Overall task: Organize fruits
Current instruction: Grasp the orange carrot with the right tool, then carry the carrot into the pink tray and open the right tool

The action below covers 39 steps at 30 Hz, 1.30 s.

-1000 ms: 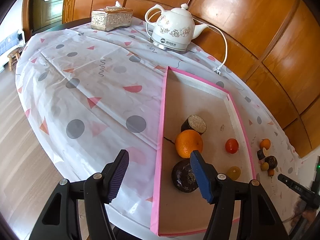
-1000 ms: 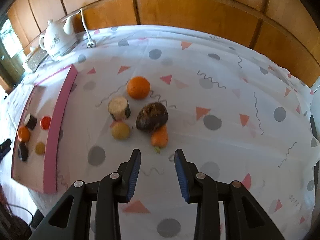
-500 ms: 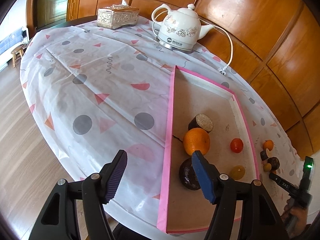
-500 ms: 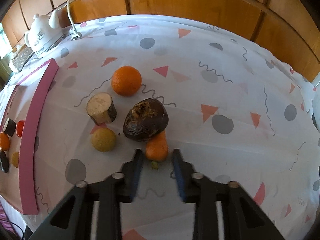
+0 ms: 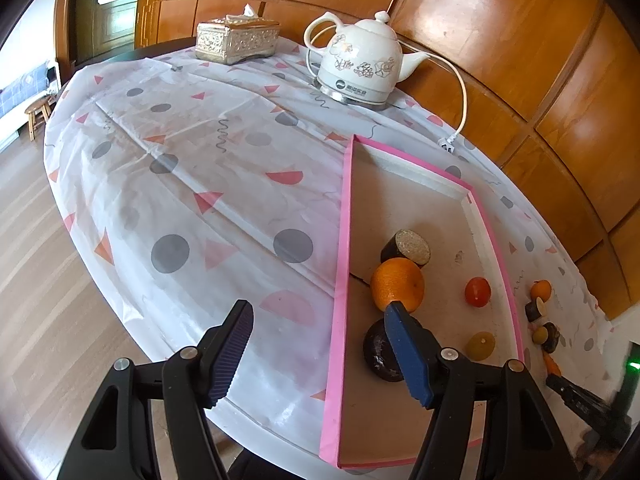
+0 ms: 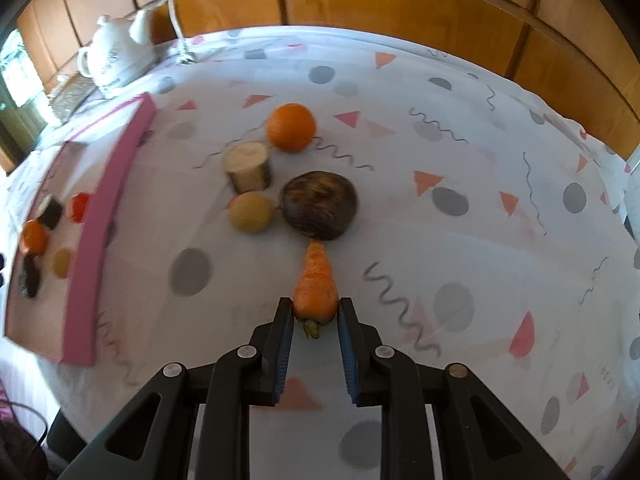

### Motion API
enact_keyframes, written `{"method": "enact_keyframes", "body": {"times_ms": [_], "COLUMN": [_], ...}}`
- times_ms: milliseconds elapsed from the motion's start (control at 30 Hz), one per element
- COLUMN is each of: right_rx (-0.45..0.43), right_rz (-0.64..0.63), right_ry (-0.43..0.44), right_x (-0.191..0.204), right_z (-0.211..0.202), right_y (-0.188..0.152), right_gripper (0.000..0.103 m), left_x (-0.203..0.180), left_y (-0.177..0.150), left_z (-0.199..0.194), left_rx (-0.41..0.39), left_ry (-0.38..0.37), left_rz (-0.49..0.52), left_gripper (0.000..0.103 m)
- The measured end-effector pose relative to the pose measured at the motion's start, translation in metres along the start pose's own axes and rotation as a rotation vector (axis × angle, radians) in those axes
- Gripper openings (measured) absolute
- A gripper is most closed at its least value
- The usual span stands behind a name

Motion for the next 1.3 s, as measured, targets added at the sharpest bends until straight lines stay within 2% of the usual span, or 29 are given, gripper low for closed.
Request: {"method": "enact_keyframes", "body": {"times_ms": [267,467,667,767,967,1200,1300], "right_rx": [-0.077,-0.122,-0.149,-0.158,-0.147,-0.132,-0.151], "right_rz": [-0.082,-0.185,-0.308,-0.360,-0.365,-0.216,-0.204], "right_ry": [0.148,0.270,0.323,0.324,0.357,0.360,0.332], "right_x": [0.051,0.114,0.171,0.192,0.207,0.169,0.160], "right_z": [-0.039,-0.067,-0.079,-0.079,-0.073,-0.068,-0.070], "right_y": [0.001,0.010,0.013,0.013,0.015,0.025,0.025], "right_gripper": [0.022,0.022,0.021,0.015,0.015,0.022,0.023], "left_x": [-0.004,-0.007,-0.006,-0.005,-0.003,-0.001,-0.002], "left_y": [0.000,-0.001,-0.002,-0.003,-0.003,-0.004,-0.003], "left_z": [-0.002,-0.002,-0.001,0.000,0.002,0.005,0.004], "left_rx": [-0.006,-0.003,-0.001,0.005,0.006,0.013,0.009], "left_ry": [0.001,0.001,-0.001,0.000,0.003,0.007,0.007], "left_rz": [0.024,0.041,0.039,0.036,0.031,0.025,0.025], "left_gripper": [0.070,0.070,0.071,0.071,0.071,0.071,0.071]}}
Point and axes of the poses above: each gripper's, at about its wrist camera, not at the fingertips, and z roughly the way its jaws point, x to its left, y to its top, the point moved 8 cm from there along z, roughly the way its jaws point, and after that the axes turned 9 degrees about -y, right-handed, at the moved point
